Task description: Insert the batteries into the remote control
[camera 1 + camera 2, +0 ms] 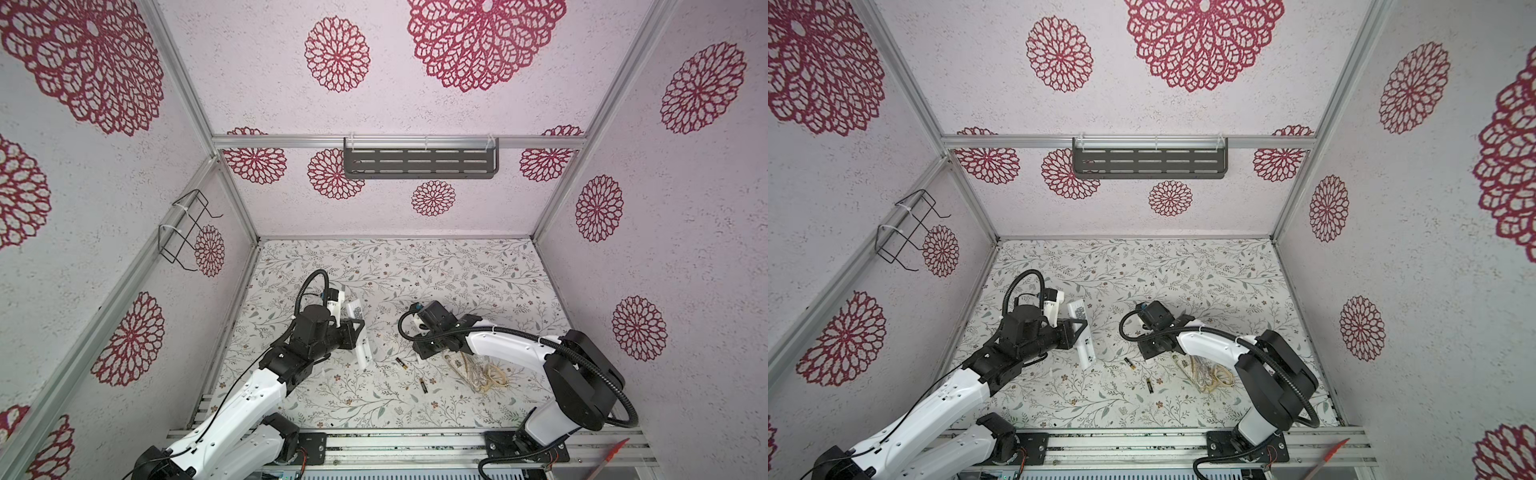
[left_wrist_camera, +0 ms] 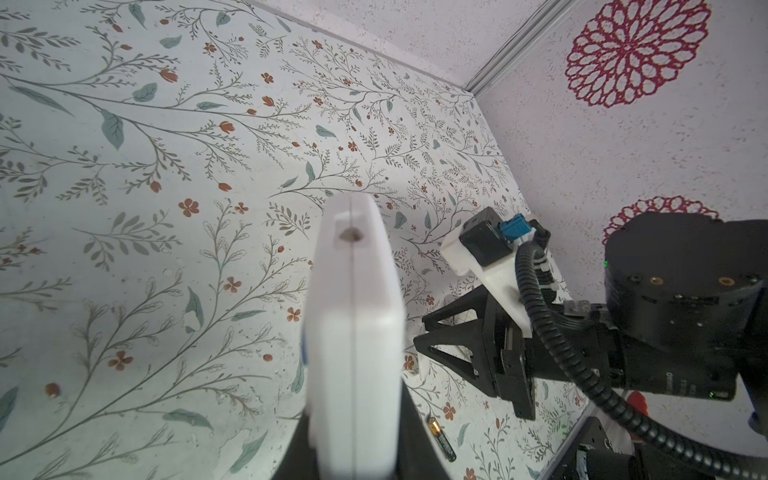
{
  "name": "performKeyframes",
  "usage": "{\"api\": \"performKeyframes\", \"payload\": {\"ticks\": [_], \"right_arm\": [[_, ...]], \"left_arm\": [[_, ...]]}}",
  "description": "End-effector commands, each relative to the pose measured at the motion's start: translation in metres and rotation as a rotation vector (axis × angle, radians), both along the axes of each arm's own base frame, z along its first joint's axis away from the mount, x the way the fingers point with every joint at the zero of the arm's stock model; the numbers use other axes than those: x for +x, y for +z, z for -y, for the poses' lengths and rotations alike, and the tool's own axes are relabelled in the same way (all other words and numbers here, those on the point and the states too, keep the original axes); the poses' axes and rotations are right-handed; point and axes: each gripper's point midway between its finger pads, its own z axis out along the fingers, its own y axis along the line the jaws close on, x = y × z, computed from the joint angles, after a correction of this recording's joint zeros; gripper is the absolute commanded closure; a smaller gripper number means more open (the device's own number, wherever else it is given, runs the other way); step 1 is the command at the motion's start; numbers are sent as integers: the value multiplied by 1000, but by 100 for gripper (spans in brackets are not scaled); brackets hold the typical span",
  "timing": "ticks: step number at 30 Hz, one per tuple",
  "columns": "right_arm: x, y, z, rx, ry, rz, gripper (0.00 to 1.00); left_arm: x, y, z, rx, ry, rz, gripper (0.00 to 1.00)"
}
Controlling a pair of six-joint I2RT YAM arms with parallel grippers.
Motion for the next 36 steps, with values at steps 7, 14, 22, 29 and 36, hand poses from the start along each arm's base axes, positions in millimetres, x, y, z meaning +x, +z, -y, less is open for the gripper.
{"api": "performKeyframes", "payload": {"ticks": [7, 14, 22, 29, 36], "right_arm": [[9, -7, 6, -39, -25, -4, 68], [13, -1, 3, -21, -30, 7, 60], [18, 44, 3, 27, -39, 87, 49], [7, 59, 6, 43, -27, 105, 38], [-13, 55, -14, 12, 65, 98, 36]], "left_arm": [[1, 6, -5, 3, 9, 39, 100], [0, 6, -5, 7, 8, 37, 100], [-2, 6, 2, -20, -22, 15, 100], [-6, 6, 1, -45, -15, 1, 100], [-11, -3, 2, -134, -3, -36, 100]]}}
